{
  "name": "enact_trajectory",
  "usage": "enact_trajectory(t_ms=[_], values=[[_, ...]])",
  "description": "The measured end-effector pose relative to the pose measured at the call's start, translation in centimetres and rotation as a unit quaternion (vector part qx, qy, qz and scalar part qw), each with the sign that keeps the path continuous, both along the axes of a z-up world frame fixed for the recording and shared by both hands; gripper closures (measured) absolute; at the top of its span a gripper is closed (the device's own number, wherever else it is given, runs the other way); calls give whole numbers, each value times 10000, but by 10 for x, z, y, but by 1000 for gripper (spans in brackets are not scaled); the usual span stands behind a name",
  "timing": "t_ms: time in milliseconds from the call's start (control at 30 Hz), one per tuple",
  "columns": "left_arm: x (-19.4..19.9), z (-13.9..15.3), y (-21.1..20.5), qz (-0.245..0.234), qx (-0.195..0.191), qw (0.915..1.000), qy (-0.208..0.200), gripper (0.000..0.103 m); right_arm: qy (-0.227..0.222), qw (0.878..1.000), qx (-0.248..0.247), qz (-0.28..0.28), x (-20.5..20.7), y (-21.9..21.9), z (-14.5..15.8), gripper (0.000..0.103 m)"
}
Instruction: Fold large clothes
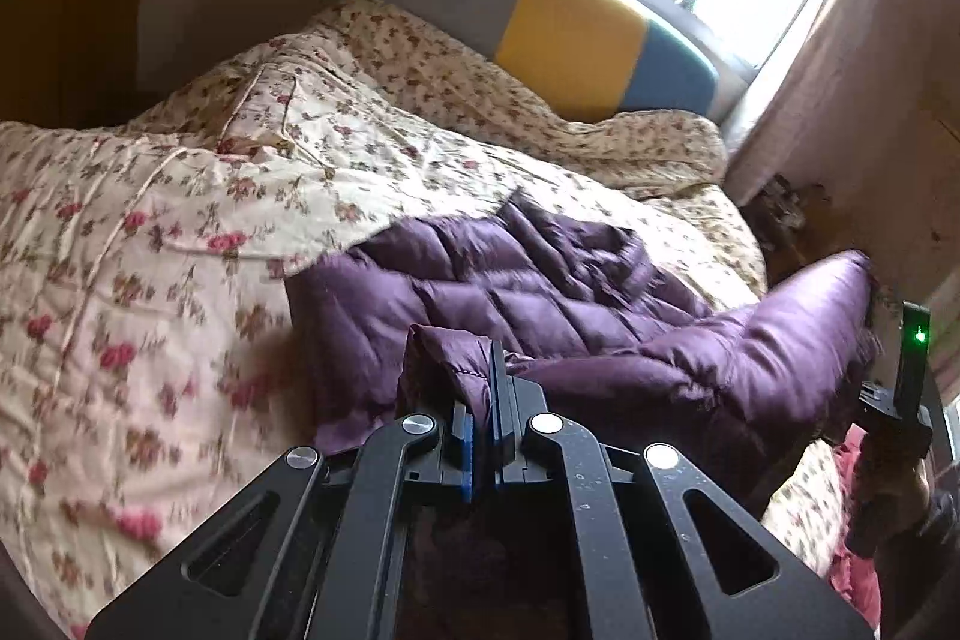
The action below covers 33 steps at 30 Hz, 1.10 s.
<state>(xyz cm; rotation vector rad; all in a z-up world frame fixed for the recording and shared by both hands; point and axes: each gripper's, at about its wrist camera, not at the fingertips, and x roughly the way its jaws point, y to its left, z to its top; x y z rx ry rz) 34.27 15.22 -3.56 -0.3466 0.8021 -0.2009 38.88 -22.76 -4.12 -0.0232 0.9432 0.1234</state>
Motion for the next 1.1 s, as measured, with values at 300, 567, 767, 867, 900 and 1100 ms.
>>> enact_trajectory(t_ms=[300,567,767,867,900,1100], values=[[54,-24,19,448,-439,9959,645,76,246,9974,611,-308,37,-17,-8,69],[49,-6,42,910,-862,9917,293,26,6,9927,1141,-386,41,-20,19,15],[36,-5,47,800,-660,9943,253,26,-387,9947,846,-442,25,-22,38,3],[18,-19,49,685,-755,9942,328,26,-402,9944,836,-511,11,-32,33,3],[10,-24,50,665,-781,9941,360,26,-395,9943,828,-539,7,-35,31,3],[-30,-56,60,802,-1084,9893,565,26,-438,9918,953,-724,-17,-59,23,2]])
